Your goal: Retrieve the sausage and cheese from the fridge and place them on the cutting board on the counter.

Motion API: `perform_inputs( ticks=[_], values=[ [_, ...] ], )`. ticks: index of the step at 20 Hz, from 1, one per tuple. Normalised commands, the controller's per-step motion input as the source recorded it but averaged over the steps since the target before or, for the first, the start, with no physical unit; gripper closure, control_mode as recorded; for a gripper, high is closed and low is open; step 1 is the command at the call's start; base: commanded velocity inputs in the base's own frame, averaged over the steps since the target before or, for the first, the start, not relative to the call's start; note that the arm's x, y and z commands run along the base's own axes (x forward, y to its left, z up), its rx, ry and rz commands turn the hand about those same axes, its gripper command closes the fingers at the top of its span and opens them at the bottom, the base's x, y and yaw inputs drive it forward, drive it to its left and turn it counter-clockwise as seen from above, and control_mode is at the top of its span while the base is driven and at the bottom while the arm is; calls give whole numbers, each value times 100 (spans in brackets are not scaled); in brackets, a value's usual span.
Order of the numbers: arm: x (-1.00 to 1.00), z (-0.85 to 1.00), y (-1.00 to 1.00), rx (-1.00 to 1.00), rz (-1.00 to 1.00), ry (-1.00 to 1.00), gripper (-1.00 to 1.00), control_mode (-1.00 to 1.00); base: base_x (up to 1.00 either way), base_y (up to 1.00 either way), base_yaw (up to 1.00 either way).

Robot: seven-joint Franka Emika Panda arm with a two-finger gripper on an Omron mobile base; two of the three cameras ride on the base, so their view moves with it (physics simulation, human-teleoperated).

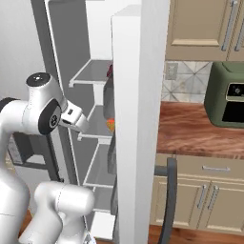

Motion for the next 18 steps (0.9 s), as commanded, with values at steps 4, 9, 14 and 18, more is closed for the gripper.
perform_inputs(
  ticks=[4, 9, 14, 18],
  values=[
    [0, 0, 0, 0, 0, 0, -100, 100, 70, -8, -10],
    [0, 0, 0, 0, 0, 0, -100, 100, 26, -8, -8],
    [0, 0, 0, 0, 0, 0, -100, 100, 0, -8, -1],
    [0, 0, 0, 0, 0, 0, -100, 100, 1, -7, 0]
  ],
)
